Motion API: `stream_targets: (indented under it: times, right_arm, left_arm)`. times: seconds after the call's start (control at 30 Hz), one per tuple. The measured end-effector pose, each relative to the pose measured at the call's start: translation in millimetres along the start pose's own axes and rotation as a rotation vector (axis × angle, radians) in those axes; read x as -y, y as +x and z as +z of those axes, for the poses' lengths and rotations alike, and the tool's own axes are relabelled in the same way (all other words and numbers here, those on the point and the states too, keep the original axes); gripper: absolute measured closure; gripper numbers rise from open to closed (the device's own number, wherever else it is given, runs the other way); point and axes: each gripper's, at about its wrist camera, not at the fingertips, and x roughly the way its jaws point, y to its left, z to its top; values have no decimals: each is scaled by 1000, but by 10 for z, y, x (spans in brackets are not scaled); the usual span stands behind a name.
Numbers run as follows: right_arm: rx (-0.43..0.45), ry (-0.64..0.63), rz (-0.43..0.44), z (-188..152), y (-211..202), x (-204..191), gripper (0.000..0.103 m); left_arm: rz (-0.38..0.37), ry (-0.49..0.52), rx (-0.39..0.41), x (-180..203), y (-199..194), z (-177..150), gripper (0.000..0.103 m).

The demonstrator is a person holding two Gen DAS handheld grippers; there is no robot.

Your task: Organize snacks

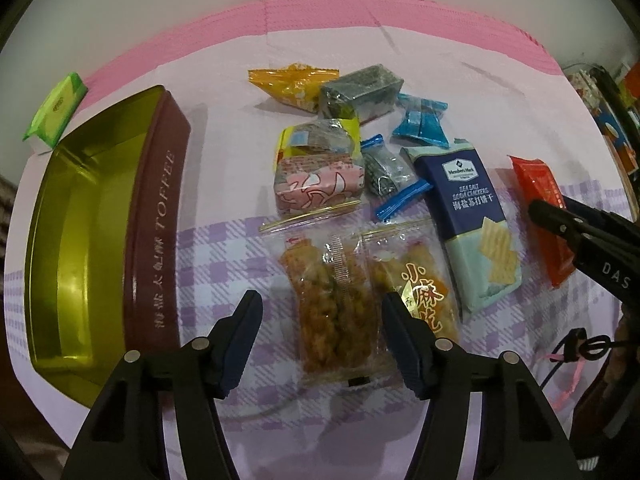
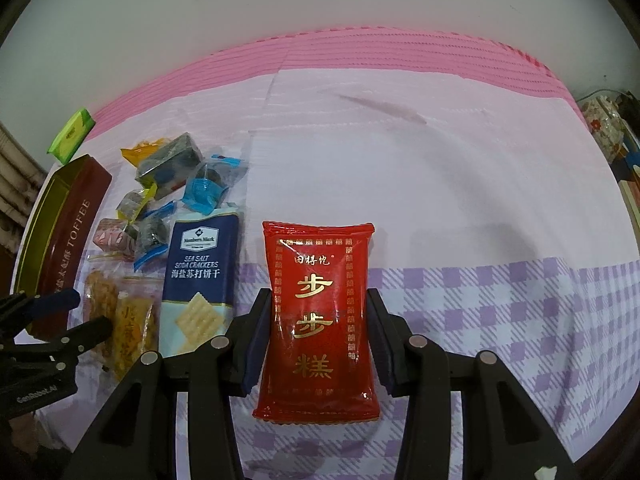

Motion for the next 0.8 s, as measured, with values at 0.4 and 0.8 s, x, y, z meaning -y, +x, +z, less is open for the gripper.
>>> stream_targets:
  times: [0.4, 0.8]
  right_arm:
    - [-20, 22, -10, -20, 57, 71, 61]
    - [-32, 18, -28, -29, 99, 61, 61]
  left_arm:
    - [-22, 2, -15, -49, 178, 43, 62]
    - [-66, 0, 2, -110, 77, -47, 63]
